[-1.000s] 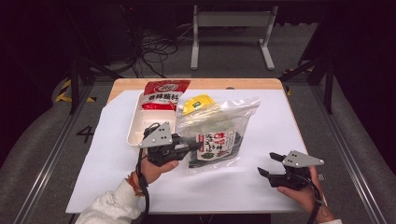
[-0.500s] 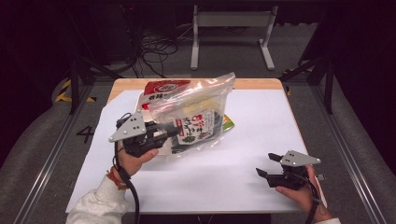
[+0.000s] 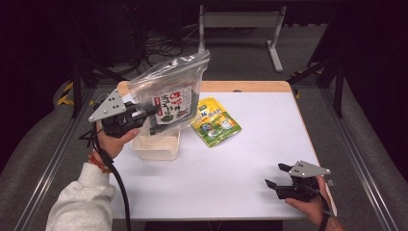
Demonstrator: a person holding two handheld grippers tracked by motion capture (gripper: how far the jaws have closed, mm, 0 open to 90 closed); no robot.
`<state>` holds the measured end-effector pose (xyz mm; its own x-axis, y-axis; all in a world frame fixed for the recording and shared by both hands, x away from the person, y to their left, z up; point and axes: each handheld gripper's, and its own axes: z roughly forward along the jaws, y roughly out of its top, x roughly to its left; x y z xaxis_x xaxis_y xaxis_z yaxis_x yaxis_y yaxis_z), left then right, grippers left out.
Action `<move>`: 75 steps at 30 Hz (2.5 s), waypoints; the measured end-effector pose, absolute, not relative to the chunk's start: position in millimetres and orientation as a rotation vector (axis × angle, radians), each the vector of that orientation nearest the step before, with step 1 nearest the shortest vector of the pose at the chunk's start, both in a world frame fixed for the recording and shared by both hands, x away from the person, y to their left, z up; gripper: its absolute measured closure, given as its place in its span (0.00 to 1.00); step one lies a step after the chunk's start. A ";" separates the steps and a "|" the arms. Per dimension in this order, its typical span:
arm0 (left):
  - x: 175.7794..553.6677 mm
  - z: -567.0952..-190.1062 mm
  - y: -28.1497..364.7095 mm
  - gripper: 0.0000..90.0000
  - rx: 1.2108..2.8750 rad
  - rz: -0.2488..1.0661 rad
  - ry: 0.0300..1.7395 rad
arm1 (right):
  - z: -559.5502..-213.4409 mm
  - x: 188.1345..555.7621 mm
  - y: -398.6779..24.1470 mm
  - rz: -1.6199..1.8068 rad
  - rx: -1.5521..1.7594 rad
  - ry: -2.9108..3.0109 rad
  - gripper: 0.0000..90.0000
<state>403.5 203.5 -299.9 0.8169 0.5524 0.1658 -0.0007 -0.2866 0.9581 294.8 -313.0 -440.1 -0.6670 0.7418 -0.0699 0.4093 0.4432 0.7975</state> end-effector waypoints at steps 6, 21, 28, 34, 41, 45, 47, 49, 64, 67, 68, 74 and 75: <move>420.1 -308.2 217.6 0.88 1.842 0.620 0.498 | -445.7 297.1 -313.5 1.090 0.992 2.311 0.26; 431.8 -325.5 215.1 0.88 1.924 0.672 0.534 | -450.7 296.9 -308.2 1.062 0.971 2.359 0.26; 432.7 -333.9 226.2 0.89 1.881 0.581 0.552 | -452.2 297.7 -306.9 1.052 0.977 2.374 0.26; 434.2 -336.3 220.5 0.89 1.994 0.613 0.547 | -454.3 298.0 -303.6 1.035 0.971 2.397 0.26; 441.3 -351.6 210.9 0.88 1.944 0.605 0.571 | -453.8 297.4 -304.6 1.042 0.970 2.392 0.26; 439.4 -354.5 208.6 0.86 1.926 0.626 0.579 | -454.9 297.9 -304.8 1.038 0.974 2.396 0.26; 437.4 -355.8 207.8 0.84 1.921 0.654 0.607 | -454.9 297.8 -304.5 1.038 0.974 2.395 0.26; 432.8 -359.7 210.7 0.72 1.929 0.675 0.617 | -453.8 297.1 -304.4 1.040 0.973 2.392 0.26; 418.9 -393.2 232.2 0.82 2.052 0.656 0.624 | -455.4 299.5 -302.9 1.028 0.982 2.387 0.25; 420.3 -394.7 233.9 0.85 2.060 0.653 0.621 | -455.5 299.6 -302.2 1.025 0.981 2.390 0.25; 420.8 -396.7 235.5 0.86 2.060 0.640 0.617 | -455.9 299.7 -301.6 1.025 0.974 2.396 0.25; 422.0 -402.9 241.9 0.89 2.069 0.626 0.622 | -457.0 300.3 -300.3 1.019 0.975 2.405 0.25; 422.0 -402.9 241.9 0.90 2.069 0.626 0.622 | -457.0 300.3 -300.3 1.019 0.975 2.405 0.25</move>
